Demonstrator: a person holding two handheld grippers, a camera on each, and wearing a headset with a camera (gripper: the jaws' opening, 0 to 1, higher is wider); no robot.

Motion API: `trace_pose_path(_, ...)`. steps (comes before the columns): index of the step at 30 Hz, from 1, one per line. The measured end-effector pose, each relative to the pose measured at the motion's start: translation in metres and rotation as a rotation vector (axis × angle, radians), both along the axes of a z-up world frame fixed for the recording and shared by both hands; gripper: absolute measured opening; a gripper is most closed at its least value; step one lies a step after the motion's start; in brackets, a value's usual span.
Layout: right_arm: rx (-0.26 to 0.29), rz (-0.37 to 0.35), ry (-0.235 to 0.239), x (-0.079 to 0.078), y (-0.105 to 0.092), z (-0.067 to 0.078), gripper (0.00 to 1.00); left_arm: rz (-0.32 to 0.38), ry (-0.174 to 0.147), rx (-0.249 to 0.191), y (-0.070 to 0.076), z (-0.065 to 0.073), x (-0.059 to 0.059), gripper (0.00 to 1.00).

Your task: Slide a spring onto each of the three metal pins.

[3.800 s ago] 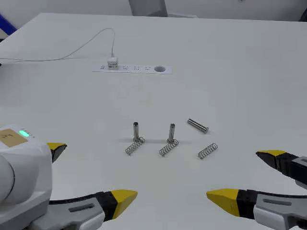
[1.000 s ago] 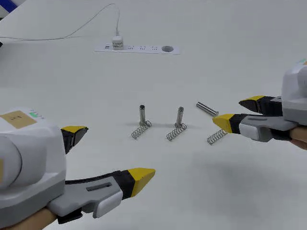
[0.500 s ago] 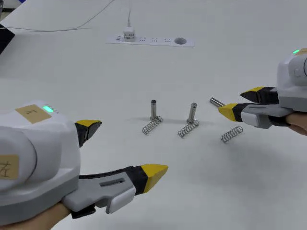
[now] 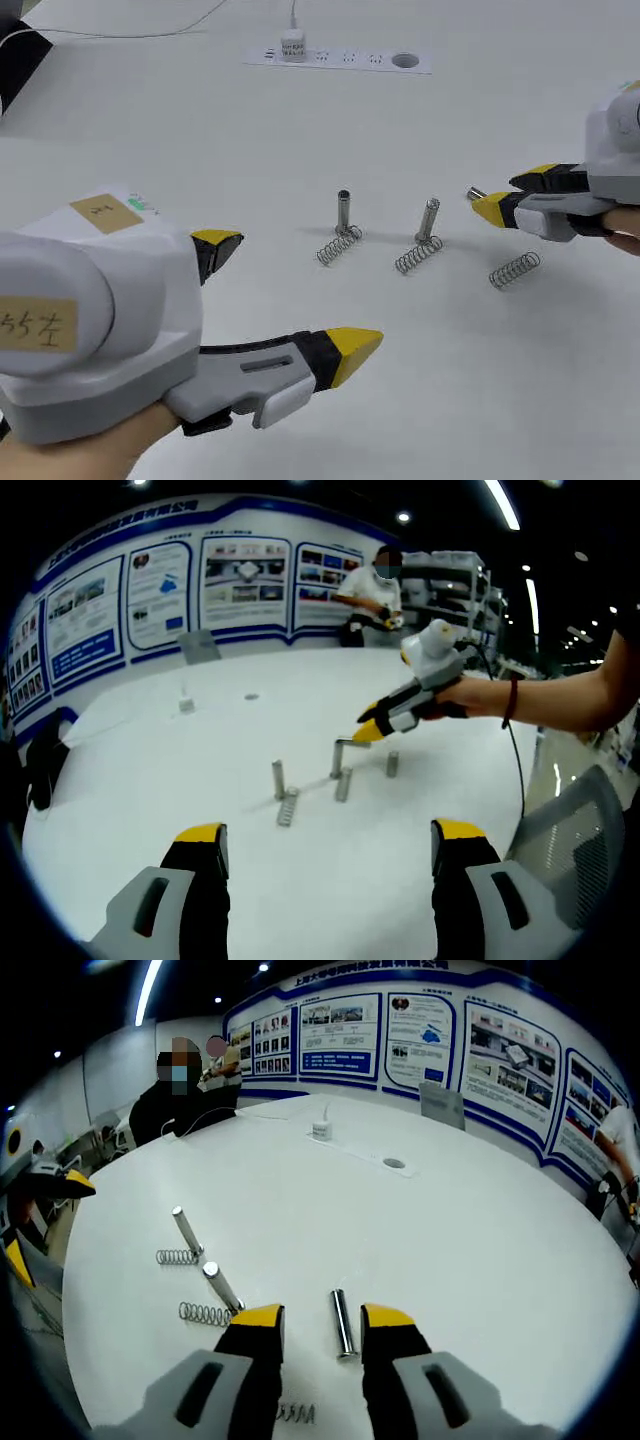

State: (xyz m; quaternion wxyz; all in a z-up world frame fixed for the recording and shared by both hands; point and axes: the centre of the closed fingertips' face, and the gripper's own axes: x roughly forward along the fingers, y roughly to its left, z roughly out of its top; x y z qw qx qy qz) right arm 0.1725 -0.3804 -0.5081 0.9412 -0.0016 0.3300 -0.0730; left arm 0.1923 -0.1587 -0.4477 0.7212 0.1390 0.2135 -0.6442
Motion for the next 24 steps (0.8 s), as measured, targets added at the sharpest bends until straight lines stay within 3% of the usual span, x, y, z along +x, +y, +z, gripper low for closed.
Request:
trace_pose_path(6,-0.016,0.021,0.019,0.008,-0.005,-0.012,0.29,0.007,0.008,0.006,-0.001,-0.004,0.003,0.84)
trace_pose_path(24,0.064,-0.021,0.032,0.019,-0.016,-0.030,0.19,-0.002,0.022,0.010,-0.003,-0.008,0.003,0.83)
